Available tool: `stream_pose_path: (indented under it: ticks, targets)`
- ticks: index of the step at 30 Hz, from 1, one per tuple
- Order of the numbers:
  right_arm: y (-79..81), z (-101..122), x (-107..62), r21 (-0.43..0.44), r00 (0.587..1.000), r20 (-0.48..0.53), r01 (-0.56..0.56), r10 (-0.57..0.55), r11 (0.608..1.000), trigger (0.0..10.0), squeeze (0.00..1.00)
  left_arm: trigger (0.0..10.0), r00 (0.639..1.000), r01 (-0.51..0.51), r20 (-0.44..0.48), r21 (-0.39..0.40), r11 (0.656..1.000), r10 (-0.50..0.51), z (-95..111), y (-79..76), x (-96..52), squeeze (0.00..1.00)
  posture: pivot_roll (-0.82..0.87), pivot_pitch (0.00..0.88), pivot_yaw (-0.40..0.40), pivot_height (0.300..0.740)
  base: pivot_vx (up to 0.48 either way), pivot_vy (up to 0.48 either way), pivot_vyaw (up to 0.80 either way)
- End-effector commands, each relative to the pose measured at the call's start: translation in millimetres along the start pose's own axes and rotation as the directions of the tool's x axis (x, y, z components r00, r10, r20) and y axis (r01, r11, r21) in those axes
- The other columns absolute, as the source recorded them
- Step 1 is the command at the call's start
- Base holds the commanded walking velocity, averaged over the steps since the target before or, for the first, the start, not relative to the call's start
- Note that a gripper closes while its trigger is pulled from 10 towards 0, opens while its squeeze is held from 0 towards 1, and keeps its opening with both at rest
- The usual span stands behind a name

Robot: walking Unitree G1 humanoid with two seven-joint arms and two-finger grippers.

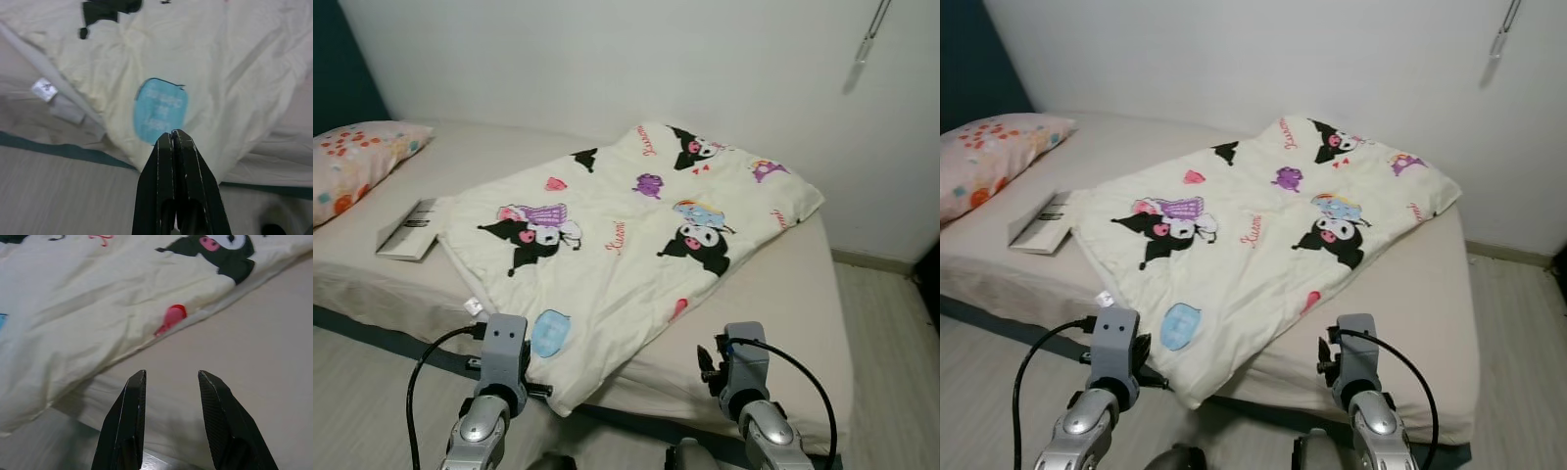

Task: Clean up the room

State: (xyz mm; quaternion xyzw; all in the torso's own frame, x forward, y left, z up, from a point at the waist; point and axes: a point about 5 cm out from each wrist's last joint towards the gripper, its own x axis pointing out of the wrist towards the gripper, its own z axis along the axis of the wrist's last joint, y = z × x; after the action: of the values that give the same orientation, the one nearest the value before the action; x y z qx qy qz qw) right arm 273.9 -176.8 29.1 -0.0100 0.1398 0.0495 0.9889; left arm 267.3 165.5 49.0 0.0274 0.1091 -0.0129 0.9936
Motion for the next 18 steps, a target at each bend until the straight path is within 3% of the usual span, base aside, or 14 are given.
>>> stream_pose_path:
  ticks: [1, 12, 18]
  targets:
    - [0.2, -1.4, -0.7, 0.013, 1.0, 0.002, 0.002, -0.002, 1.0, 10.0, 0.0, 10.0, 1.0, -0.001, -0.003, 0.01, 1.0, 0.001, -1.7, 1.3, -2.7, 0.0, -0.09, 0.142, -0.01, 0.635, 0.0, 0.0, 0.0]
    - [3.5, -3.2, -1.9, 0.036, 1.0, 0.003, 0.008, -0.008, 0.999, 10.0, 0.0, 10.0, 1.0, 0.019, -0.014, 0.057, 0.998, -0.018, -0.8, 2.3, -1.9, 0.0, -0.08, 0.165, 0.01, 0.635, 0.0, 0.0, 0.0]
    - [6.4, -3.8, -4.6, 0.045, 1.0, 0.006, 0.008, -0.008, 0.999, 10.0, 0.0, 10.0, 1.0, 0.03, -0.007, 0.08, 0.996, -0.03, 4.5, 4.0, -1.7, 0.0, -0.05, 0.254, 0.032, 0.635, 0.0, 0.0, 0.0]
